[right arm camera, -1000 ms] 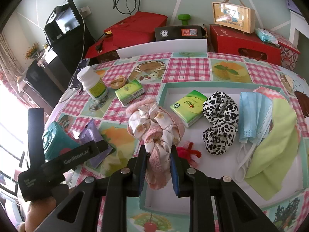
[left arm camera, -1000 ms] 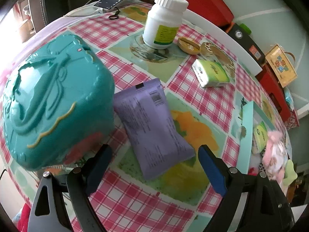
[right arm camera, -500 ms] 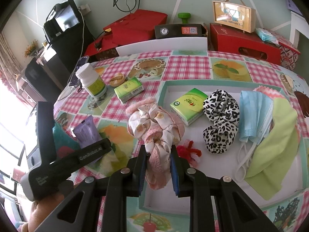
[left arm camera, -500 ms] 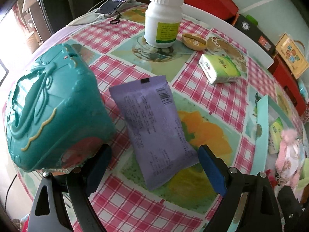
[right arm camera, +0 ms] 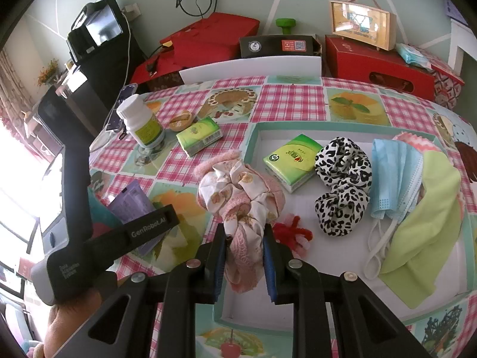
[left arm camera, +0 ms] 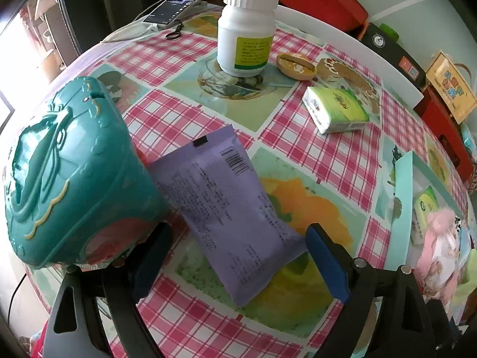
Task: Organize soft objects
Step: 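Lower the left gripper onto the purple wipes pack and grasp it while the right holds the fabric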
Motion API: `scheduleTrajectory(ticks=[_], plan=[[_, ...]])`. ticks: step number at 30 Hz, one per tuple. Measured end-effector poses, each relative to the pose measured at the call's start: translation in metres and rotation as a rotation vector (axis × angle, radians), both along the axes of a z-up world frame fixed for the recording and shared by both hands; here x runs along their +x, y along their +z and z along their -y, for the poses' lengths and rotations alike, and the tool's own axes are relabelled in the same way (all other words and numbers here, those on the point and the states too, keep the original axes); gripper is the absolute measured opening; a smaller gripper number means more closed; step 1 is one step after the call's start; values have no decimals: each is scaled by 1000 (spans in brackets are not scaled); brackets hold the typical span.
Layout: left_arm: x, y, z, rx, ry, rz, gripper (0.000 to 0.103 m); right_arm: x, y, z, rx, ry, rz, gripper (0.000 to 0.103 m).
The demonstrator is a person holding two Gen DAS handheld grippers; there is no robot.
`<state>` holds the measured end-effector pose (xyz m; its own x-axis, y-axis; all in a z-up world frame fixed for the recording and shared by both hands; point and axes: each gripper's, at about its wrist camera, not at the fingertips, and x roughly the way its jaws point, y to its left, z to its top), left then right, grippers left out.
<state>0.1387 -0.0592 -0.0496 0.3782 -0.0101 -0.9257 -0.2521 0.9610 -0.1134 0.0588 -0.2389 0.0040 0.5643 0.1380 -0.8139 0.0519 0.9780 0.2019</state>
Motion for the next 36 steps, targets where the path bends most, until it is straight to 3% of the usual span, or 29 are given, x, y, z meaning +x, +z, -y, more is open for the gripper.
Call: scheduleTrajectory(ticks=[10,11,12,15,20,26,28,29,36], plan=[[3,-3,2,3,1,-2,90,1,-2,-1,-6,2,-9,24],[2,-2,2,5,-4,0,83,1,-2,-1,-6,2,-9,24],[1,0,4,14,-14,9,69,1,-2,0,-6,1,-9,24],[0,3,9,8,-57,27,55,1,-1,1,-5,-3,-10,24],[-1,5,12,-8,-88,37,42,1,-1,1,-2,-14,-14,24],[-2,6,7,-70,-94,41,41,1,-1,3,2,-22,-16,24],[-2,6,4,-93,-98,39,17,1,0,4,4,-24,-16,24],[-3,6,3,-109,-102,34,13,1,0,4,5,-24,-16,24],[-6,6,1,-144,-111,31,11,0,-1,6,14,-33,-20,24]])
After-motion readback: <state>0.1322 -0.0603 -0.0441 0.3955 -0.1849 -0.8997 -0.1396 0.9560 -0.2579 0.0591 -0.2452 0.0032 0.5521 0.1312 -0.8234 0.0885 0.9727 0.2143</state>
